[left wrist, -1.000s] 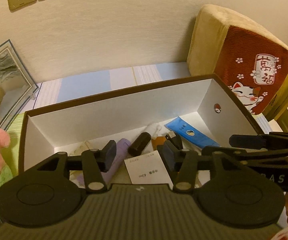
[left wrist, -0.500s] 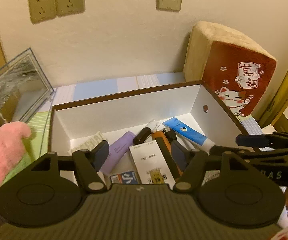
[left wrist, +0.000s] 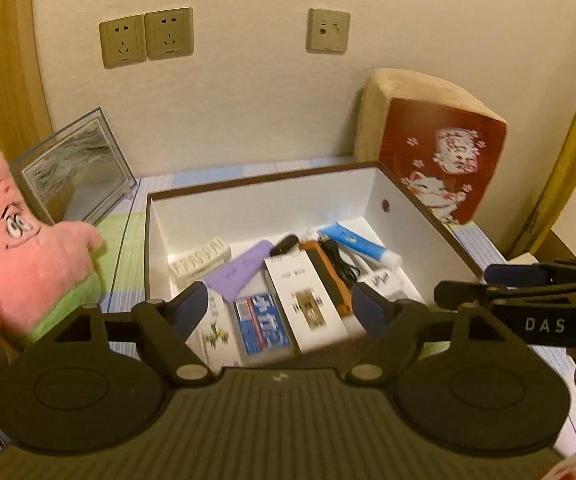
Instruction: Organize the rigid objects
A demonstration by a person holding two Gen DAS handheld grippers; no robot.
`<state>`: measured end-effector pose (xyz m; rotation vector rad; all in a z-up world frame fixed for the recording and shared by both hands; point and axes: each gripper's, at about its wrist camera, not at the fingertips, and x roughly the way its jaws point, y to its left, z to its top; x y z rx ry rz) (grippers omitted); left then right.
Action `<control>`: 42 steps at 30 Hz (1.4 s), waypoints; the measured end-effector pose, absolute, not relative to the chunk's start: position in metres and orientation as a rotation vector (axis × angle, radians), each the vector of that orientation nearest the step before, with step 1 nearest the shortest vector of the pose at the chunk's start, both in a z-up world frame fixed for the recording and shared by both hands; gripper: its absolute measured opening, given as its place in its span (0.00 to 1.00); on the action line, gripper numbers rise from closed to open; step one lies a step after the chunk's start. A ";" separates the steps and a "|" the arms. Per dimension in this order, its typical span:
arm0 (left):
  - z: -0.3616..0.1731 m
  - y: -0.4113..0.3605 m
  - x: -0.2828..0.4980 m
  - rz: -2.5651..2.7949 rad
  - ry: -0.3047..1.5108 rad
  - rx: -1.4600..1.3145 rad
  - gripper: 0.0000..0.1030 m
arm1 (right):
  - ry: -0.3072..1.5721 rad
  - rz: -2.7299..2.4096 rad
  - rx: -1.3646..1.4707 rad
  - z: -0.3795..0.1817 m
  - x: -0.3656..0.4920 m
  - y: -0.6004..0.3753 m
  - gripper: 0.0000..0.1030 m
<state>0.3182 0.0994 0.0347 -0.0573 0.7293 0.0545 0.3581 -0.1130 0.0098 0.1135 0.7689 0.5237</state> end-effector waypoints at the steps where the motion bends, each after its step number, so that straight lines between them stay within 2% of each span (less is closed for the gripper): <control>1: 0.035 0.098 0.312 0.054 0.734 -0.053 0.74 | 0.770 0.525 0.112 0.010 0.352 -0.114 0.64; 20: 0.035 0.083 0.211 0.079 0.773 -0.054 0.74 | 0.790 0.559 0.111 0.020 0.260 -0.125 0.65; 42: 0.034 0.006 0.118 0.171 0.831 -0.116 0.74 | 0.860 0.692 0.061 0.006 0.182 -0.189 0.65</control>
